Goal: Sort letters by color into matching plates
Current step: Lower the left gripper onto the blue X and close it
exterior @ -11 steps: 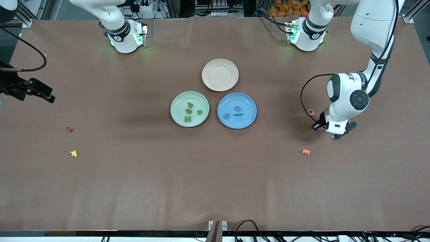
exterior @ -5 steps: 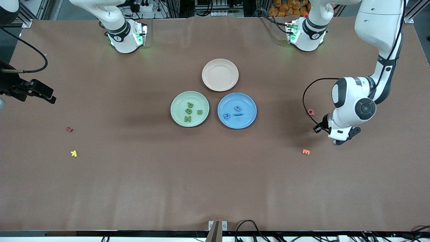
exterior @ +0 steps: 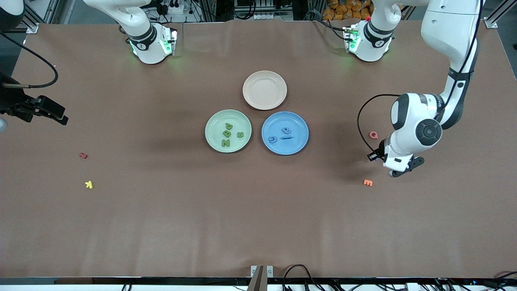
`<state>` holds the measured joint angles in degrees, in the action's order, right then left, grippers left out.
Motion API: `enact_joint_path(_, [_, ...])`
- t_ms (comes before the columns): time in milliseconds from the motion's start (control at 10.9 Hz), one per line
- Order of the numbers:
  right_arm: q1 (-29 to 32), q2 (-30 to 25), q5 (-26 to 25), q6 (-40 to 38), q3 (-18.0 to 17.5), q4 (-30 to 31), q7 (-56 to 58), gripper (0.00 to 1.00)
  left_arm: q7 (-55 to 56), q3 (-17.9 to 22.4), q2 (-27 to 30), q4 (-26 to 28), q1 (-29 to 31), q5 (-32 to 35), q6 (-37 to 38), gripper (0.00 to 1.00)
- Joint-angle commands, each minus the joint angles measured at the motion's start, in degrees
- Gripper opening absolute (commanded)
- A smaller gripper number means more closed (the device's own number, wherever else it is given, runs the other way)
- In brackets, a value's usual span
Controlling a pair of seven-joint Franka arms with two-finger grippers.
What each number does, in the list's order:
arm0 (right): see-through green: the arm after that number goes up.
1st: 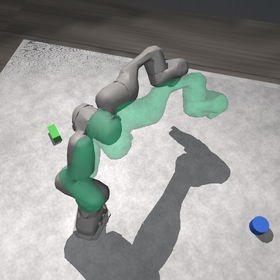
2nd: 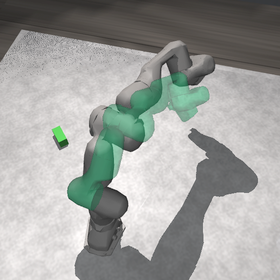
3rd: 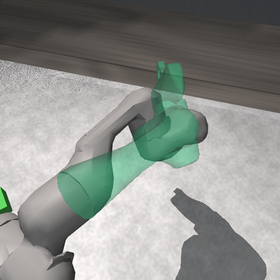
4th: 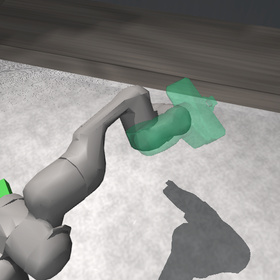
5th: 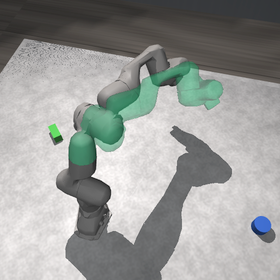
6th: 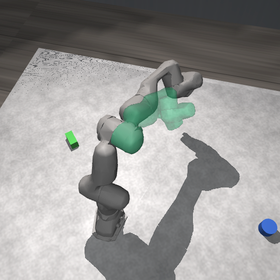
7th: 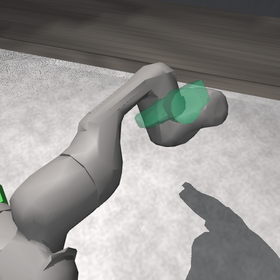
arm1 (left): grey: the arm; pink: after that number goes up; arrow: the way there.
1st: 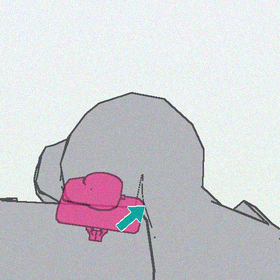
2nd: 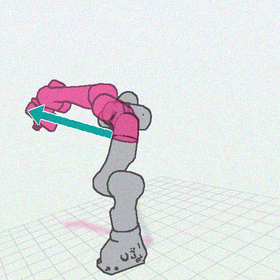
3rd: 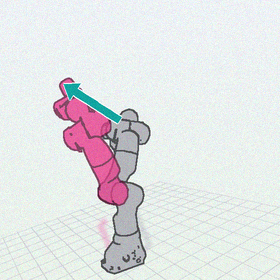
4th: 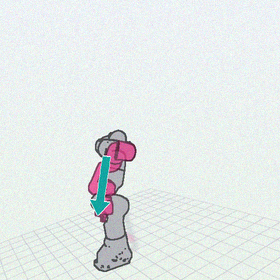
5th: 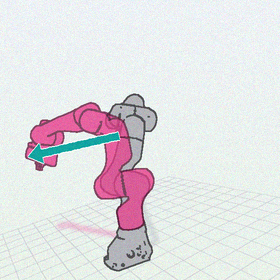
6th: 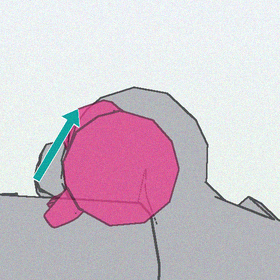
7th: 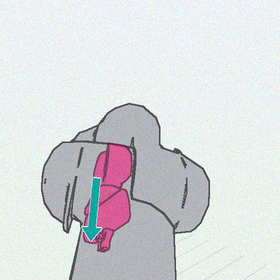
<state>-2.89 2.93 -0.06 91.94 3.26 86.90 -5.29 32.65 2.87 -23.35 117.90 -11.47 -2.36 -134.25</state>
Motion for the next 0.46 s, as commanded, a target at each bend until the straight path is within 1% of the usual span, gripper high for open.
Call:
enact_joint_path(0, [-0.1, -0.2, 0.7, 0.3, 0.0, 0.3, 0.4, 1.00, 0.4, -2.6, 0.5, -2.7, -0.1, 1.0, 1.3, 0.00])
enact_joint_path(92, [-0.1, -0.2, 0.7, 0.3, 0.0, 0.3, 0.4, 1.00, 0.3, -5.0, 0.3, -4.2, -0.9, 1.2, 1.3, 0.00])
enact_joint_path(276, [-0.1, -0.2, 0.6, 0.3, 0.0, 0.3, 0.4, 1.00, 1.0, -10.3, 1.6, -4.4, -1.3, 1.0, 2.1, 0.00])
enact_joint_path(368, [-0.1, -0.2, 0.6, 0.3, 0.0, 0.3, 0.4, 1.00, 1.0, -13.0, 1.6, -5.7, -1.4, 1.1, 2.6, 0.00])
